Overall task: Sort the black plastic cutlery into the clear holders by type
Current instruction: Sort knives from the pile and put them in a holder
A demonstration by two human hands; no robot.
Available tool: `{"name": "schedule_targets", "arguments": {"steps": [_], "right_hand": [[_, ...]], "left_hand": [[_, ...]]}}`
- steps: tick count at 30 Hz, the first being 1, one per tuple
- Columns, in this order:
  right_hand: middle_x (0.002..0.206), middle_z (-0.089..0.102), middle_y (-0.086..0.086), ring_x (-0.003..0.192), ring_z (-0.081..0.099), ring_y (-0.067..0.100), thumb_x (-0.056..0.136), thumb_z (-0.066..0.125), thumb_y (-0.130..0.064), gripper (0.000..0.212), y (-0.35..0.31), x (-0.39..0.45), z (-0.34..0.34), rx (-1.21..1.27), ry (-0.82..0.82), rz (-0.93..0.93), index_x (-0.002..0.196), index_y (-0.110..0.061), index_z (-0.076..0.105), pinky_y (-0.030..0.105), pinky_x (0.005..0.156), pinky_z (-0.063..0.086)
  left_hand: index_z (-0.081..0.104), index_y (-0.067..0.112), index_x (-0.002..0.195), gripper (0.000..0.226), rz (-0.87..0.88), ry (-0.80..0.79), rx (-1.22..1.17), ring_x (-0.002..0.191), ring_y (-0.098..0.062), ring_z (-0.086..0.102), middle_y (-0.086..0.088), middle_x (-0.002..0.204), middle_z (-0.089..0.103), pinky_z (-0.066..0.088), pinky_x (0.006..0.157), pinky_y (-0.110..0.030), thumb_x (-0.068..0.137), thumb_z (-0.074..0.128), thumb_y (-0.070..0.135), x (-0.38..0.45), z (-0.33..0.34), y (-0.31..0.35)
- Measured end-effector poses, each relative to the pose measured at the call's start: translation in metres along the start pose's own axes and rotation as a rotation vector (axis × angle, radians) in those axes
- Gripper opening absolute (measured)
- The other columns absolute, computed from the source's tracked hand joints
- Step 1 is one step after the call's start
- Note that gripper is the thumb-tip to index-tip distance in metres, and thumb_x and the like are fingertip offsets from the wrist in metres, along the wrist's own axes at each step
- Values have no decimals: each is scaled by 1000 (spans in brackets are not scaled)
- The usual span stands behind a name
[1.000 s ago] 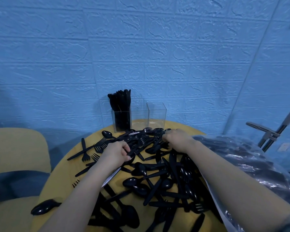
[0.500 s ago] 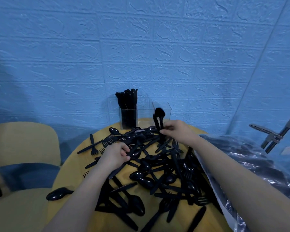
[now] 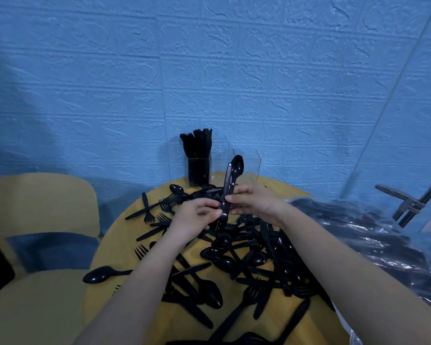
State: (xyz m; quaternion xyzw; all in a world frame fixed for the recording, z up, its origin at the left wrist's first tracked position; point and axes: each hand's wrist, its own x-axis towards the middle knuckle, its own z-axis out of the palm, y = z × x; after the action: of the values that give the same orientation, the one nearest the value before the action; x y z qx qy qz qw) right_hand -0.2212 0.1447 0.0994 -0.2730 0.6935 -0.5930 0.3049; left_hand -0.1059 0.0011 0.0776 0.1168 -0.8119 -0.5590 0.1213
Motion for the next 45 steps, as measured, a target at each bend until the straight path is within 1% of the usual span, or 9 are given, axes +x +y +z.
{"name": "schedule_targets", "arguments": {"steps": [4, 9, 12, 17, 21, 27, 34, 39, 45], "right_hand": [[88, 71, 6, 76, 68, 13, 88, 64, -7, 5, 1, 2, 0, -90, 11, 37, 91, -8, 68, 22, 72, 57], [100, 70, 5, 82, 67, 9, 90, 63, -18, 25, 1, 11, 1, -356, -19, 159, 113, -7, 66, 16, 66, 54], [101, 67, 1, 89, 62, 10, 90, 64, -13, 25, -6, 13, -11, -771, 85, 64, 114, -11, 67, 8, 69, 46], [109, 67, 2, 100, 61, 19, 83, 72, -16, 26, 3, 12, -56, -1309, 19, 233, 109, -16, 68, 25, 82, 47], [120, 59, 5, 93, 65, 23, 84, 71, -16, 39, 20, 13, -60, -1287, -153, 316, 121, -12, 57, 32, 82, 51], [103, 61, -1, 96, 57, 17, 87, 59, -15, 20, 26, 16, -48, -1448, -191, 48, 106, -17, 63, 27, 79, 45], [106, 65, -7, 96, 62, 13, 88, 66, -26, 27, 22, 18, -43, -1093, -224, 90, 114, -21, 67, 29, 89, 49], [94, 64, -4, 91, 58, 11, 89, 63, -13, 13, 18, 19, -65, -1175, 90, 69, 99, -17, 71, 21, 77, 40], [100, 66, -2, 94, 60, 14, 88, 62, -11, 14, 33, 25, -59, -1272, 60, 56, 97, -18, 69, 24, 78, 46]], "left_hand": [[70, 20, 95, 13, -35, 49, 37, 82, -9, 66, 1, 87, 71, 53, 62, -17, 86, 68, 10, 2, -4, -5], [68, 22, 94, 11, -84, 168, 276, 71, 0, 58, 12, 76, 65, 49, 73, -19, 86, 68, 15, 7, -20, -15], [66, 20, 101, 14, -92, 172, 396, 76, -2, 55, 9, 79, 64, 43, 75, -18, 89, 64, 16, 8, -23, -18], [66, 15, 108, 18, -99, 166, 531, 85, -9, 56, -2, 100, 70, 41, 77, -18, 91, 60, 17, 10, -25, -26], [67, 17, 107, 17, -92, 155, 587, 90, -11, 57, 2, 100, 66, 46, 80, -24, 92, 60, 19, 10, -22, -32], [67, 23, 109, 19, 91, 162, 723, 111, -19, 51, 1, 116, 58, 45, 94, -37, 91, 60, 24, 7, -11, -25], [59, 28, 123, 29, 181, -50, 747, 127, -13, 37, 7, 131, 49, 32, 105, -29, 95, 54, 27, 6, 8, -16], [57, 27, 126, 30, 192, -107, 791, 129, -12, 35, 9, 133, 47, 31, 108, -29, 97, 50, 21, 7, 17, -20], [48, 24, 136, 39, 260, -125, 853, 131, -13, 32, 6, 140, 44, 28, 107, -27, 99, 42, 13, 17, 28, -17]]}}
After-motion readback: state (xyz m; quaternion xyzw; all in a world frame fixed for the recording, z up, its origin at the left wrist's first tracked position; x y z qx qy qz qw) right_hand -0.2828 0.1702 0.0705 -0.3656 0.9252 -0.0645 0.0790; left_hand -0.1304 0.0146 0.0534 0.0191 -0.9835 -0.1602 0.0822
